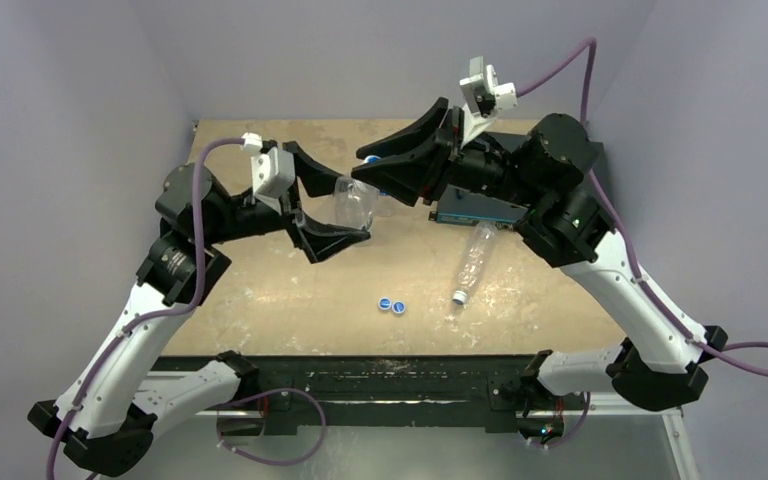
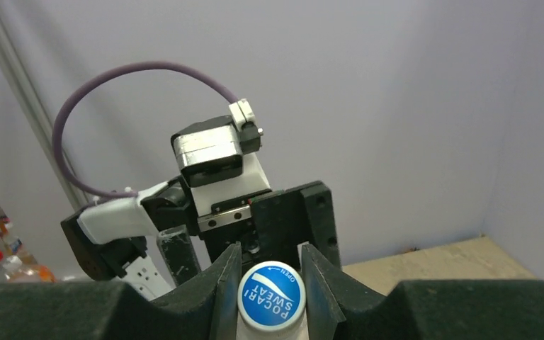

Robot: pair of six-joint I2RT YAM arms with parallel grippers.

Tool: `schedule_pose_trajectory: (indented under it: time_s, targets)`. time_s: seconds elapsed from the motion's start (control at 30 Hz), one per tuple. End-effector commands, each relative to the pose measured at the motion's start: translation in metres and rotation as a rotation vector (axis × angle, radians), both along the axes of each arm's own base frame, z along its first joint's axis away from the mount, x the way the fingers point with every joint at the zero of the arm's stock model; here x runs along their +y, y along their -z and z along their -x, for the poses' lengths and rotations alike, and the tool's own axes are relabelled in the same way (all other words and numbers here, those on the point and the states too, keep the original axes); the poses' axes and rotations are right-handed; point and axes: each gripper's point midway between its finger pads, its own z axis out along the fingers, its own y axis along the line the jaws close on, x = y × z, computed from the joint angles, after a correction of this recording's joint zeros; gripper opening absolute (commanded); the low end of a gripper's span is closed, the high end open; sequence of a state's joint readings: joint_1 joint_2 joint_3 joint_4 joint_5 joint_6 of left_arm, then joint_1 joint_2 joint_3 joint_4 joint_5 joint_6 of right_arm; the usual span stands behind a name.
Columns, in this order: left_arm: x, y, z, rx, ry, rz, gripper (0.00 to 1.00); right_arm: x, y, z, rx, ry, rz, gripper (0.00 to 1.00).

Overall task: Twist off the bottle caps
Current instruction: Unscrew the bottle cap from the plastic bottle, then place the bottle cap at the center of the board.

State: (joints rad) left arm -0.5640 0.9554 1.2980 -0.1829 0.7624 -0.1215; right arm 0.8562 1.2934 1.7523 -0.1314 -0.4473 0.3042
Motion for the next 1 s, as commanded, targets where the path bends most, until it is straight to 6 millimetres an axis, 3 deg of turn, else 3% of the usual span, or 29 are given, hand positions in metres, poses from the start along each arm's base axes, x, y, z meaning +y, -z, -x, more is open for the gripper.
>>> schedule_pose_trajectory:
  time_s: [0.0,0.2,0.27,0.33,0.4,0.5,0.63,0.8,0.97]
  targets:
    - [-0.005,0.003,0.062,0.026,0.321,-0.007,0.0,-0.014,-0.024,0.025,-0.205,-0.134,-0.039,0.0]
    - [-0.004,0.008,0.07,0.04,0.366,-0.013,0.0,-0.038,-0.039,0.022,-0.258,-0.08,-0.067,0.0]
    - [-0.003,0.007,0.07,0.033,0.364,-0.012,0.0,-0.045,-0.041,0.009,-0.24,-0.006,-0.076,0.0]
    - [-0.003,0.006,0.071,0.027,0.362,-0.009,0.0,-0.049,-0.028,-0.016,-0.179,0.099,-0.055,0.0]
    - [-0.001,0.002,0.072,0.014,0.353,-0.002,0.0,-0.052,0.006,-0.05,-0.074,0.218,-0.004,0.0]
    - [0.001,-0.001,0.071,-0.008,0.33,0.002,0.0,-0.059,0.074,-0.09,0.088,0.383,0.08,0.0]
    - [0.003,0.01,0.064,-0.027,0.272,-0.024,0.0,-0.075,0.182,-0.117,0.279,0.553,0.198,0.0]
    - [0.005,0.035,0.047,-0.001,0.169,-0.061,0.0,-0.083,0.308,-0.122,0.453,0.627,0.353,0.0]
    - [0.008,0.049,0.044,0.009,0.136,-0.072,0.0,-0.086,0.38,-0.123,0.549,0.692,0.393,0.0]
